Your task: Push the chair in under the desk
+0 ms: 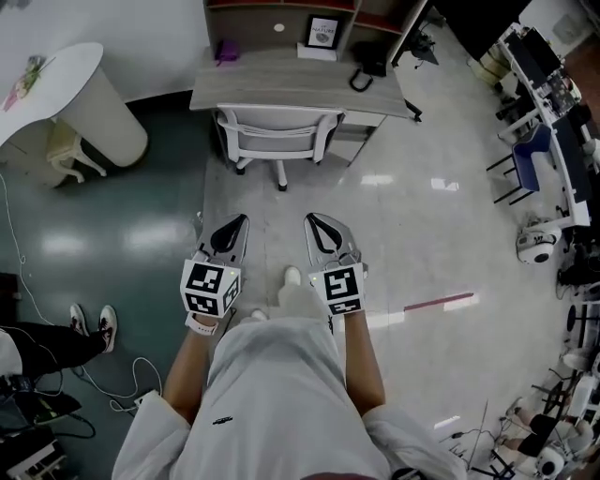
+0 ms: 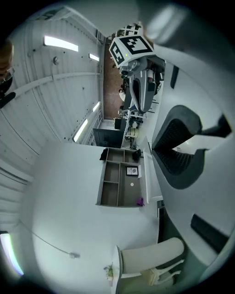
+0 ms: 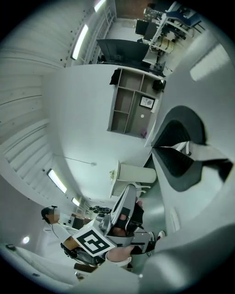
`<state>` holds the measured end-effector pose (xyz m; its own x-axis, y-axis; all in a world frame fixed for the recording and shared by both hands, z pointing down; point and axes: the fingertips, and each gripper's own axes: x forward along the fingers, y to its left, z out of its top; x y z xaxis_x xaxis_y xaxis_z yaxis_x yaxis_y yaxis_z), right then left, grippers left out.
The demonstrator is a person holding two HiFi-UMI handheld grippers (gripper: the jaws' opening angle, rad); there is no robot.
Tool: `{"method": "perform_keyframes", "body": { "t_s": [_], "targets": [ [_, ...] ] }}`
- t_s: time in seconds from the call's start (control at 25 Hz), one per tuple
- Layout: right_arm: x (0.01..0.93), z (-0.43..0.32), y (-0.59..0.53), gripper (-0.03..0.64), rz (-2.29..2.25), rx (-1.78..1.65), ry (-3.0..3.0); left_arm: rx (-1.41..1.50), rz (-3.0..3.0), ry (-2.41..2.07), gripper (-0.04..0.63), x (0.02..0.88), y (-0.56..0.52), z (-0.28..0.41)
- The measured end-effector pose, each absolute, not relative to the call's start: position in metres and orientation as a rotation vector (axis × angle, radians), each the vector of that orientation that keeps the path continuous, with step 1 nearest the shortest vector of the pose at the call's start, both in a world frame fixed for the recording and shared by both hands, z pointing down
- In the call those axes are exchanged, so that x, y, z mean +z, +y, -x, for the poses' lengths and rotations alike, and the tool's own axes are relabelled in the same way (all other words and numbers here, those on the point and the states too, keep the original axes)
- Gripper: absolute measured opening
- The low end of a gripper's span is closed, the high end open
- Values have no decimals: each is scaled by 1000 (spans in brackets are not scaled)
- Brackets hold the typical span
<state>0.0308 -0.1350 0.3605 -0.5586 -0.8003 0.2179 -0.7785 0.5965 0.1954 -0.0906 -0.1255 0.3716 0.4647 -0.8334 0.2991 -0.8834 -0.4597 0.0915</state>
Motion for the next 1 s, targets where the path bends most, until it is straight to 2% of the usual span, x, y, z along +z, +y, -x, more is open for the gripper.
{"method": "perform_keyframes", "body": {
  "t_s": [0.52,1.0],
  "targets": [
    [333,-35,-40,12,-1424,-65,-2632,222,-2479,-1397,6,375,-42,83],
    [323,-28,-18,12,-1461,-21,-2673,189,-2531,-1363,6,357,-18,69]
  ]
}}
